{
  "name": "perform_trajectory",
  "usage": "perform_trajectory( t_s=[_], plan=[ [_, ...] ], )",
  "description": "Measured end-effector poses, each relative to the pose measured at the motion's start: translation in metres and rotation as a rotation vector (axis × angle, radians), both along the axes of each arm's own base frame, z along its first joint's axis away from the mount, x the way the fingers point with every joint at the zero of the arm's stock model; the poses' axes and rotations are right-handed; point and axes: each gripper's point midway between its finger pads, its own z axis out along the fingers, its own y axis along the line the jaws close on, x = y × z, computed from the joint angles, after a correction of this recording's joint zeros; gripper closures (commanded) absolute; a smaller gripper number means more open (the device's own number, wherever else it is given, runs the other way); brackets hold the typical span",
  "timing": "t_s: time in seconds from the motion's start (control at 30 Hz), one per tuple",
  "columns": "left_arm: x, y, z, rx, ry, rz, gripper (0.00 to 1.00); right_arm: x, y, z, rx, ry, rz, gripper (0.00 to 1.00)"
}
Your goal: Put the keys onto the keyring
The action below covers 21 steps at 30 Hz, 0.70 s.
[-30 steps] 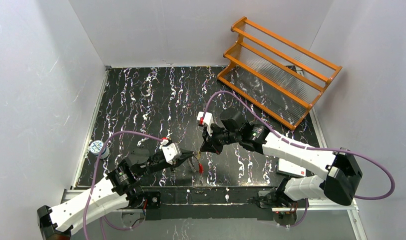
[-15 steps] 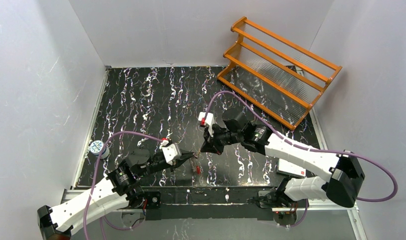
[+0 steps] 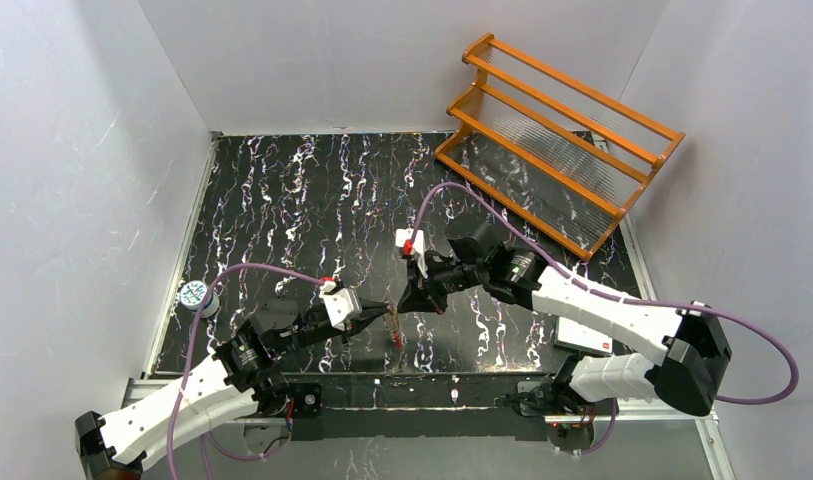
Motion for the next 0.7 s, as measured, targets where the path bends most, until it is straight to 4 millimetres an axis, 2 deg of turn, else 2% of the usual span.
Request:
perform_trajectory(
  t_s=[0.53,0.7],
  plan=[
    [0.000,0.000,0.000,-0.007,-0.009,0.002,1.00,0.008,0.003,-0.016,-0.066,0.032,-0.044,0.99],
    [-0.001,0.001,0.000,-0.012,-0.011,-0.002,1.00,0.017,-0.004,-0.036,-0.109,0.026,-0.108,0.99]
  ],
)
